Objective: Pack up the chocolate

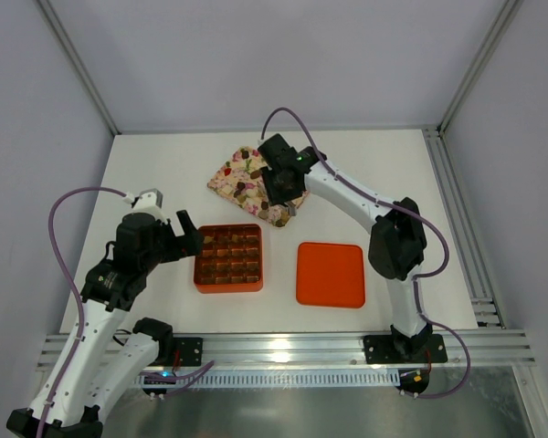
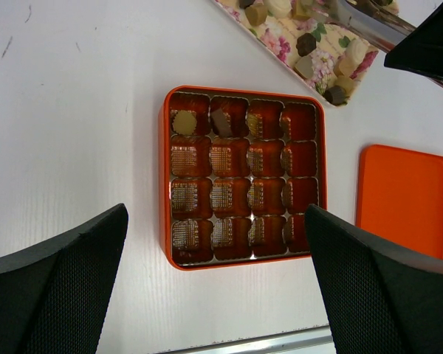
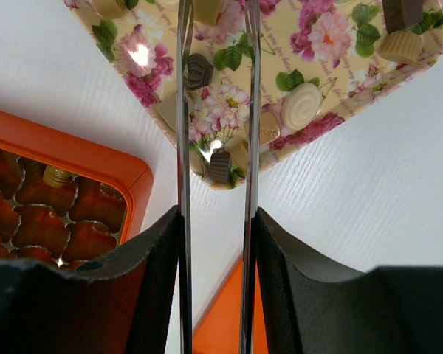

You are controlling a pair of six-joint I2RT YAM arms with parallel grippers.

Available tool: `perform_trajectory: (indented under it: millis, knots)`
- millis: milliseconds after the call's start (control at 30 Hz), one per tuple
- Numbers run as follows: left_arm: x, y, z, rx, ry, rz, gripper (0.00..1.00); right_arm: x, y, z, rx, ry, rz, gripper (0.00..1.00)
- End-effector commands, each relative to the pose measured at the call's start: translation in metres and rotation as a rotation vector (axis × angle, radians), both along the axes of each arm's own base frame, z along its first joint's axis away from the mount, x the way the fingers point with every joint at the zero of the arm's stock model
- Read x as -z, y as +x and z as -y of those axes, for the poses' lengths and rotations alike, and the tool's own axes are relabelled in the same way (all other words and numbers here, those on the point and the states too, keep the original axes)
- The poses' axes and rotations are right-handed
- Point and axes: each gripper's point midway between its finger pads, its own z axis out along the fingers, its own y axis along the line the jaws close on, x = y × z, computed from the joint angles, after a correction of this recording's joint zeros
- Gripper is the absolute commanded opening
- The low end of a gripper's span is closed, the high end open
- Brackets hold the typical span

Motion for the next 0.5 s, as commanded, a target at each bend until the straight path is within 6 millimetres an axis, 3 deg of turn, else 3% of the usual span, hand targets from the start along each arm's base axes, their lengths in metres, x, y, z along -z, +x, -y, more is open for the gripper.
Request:
perform_trajectory:
  millis: [0,467]
  knots:
    - [-0.0077,0.0039,-0.0005,-0.007,-0.001,0.032,1.00,-0.0190,0.0120,-0.0119,-0.002,0.059,0.051,0.45]
    - [-0.0064,0.0040,-0.0001,-0.006,0.001,0.027,1.00,-0.0136,0.0103,-0.0159,-0.011,0.072,0.033,0.45]
